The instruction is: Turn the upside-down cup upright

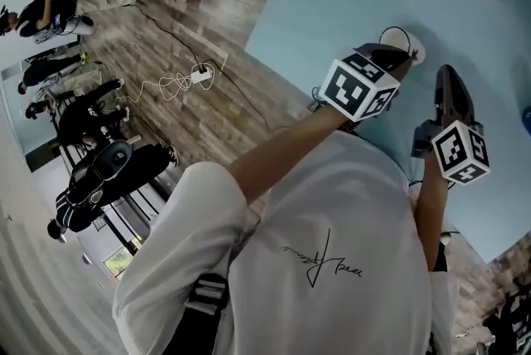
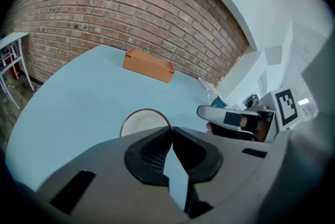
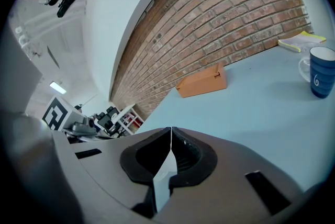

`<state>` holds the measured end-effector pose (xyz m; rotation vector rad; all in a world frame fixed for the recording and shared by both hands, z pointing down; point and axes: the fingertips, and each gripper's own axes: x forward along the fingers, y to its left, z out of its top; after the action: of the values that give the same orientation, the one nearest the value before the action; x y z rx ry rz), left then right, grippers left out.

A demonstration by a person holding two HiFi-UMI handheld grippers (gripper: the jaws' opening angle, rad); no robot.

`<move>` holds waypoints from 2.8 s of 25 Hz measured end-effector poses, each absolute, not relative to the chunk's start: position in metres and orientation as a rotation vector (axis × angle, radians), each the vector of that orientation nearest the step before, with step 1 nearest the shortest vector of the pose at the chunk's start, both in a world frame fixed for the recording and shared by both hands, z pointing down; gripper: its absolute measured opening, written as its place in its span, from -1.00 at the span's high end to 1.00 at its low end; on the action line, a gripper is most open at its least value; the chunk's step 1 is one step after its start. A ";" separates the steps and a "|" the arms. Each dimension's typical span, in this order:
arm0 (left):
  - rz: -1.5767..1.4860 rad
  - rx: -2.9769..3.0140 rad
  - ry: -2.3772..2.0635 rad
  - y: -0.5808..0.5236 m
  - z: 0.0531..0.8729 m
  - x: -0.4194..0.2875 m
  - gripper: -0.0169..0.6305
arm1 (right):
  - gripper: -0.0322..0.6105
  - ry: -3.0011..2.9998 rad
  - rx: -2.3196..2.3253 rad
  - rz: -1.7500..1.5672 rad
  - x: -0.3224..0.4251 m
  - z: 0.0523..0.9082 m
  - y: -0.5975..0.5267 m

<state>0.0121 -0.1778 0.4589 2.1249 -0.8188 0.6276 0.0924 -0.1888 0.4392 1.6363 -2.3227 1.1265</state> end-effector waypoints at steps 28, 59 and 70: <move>0.755 2.175 -0.739 -0.168 0.468 0.048 0.87 | 0.83 -2.298 1.649 1.171 0.097 0.455 -0.189; 0.439 2.212 -0.827 -0.160 0.428 0.031 0.91 | 0.83 -2.308 1.722 1.089 0.096 0.435 -0.155; 0.321 2.231 -0.901 -0.144 0.398 -0.001 0.91 | 0.83 -2.330 1.757 0.952 0.081 0.404 -0.126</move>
<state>-0.0005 -0.1442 0.3982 2.2307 -0.9012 0.3206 0.0807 -0.1259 0.4036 1.7565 -2.3303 0.9520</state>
